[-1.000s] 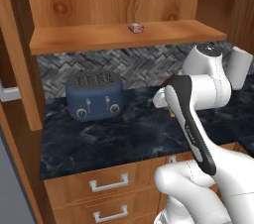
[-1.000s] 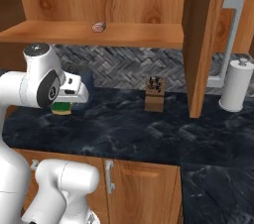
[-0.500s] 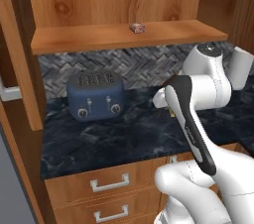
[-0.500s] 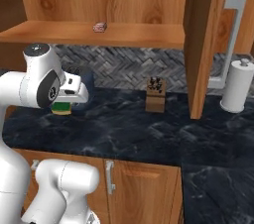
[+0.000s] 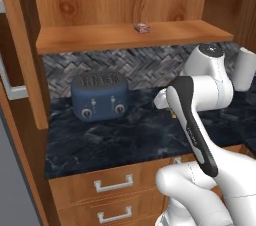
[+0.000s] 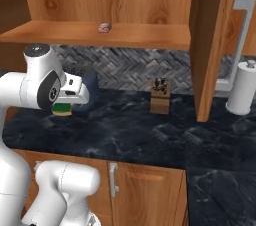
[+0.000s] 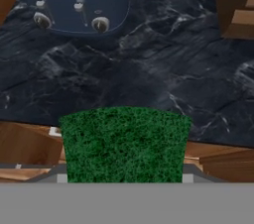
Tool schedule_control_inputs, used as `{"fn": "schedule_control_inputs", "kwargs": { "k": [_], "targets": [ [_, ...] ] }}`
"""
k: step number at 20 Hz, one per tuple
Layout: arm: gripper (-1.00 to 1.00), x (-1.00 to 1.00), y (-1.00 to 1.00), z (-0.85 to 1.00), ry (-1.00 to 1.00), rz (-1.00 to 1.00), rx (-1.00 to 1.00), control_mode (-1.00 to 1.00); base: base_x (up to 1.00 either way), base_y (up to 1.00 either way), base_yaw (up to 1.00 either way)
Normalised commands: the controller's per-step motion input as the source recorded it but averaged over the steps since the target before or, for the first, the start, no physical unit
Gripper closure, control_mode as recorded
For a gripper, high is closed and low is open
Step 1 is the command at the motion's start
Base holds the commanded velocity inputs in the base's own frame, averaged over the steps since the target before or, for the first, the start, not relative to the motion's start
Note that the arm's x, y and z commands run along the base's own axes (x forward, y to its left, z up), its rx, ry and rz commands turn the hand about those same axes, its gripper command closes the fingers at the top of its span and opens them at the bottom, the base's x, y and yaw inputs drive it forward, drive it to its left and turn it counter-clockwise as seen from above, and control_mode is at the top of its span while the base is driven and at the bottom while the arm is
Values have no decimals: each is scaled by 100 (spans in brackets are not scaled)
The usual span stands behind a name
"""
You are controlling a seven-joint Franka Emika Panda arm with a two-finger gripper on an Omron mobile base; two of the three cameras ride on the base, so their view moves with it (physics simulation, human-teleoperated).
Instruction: Pick up the sponge and bar soap from the sink, and place them back in the cabinet, and close the cabinet doors.
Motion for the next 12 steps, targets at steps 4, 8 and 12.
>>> {"fn": "schedule_control_inputs", "kwargs": {
  "k": [4,8,12],
  "targets": [
    [100,0,0,0,0,0,0,100,0,36,0],
    [100,0,0,0,0,0,0,100,0,32,0],
    [100,0,0,0,0,0,0,100,4,27,0]
  ]
}}
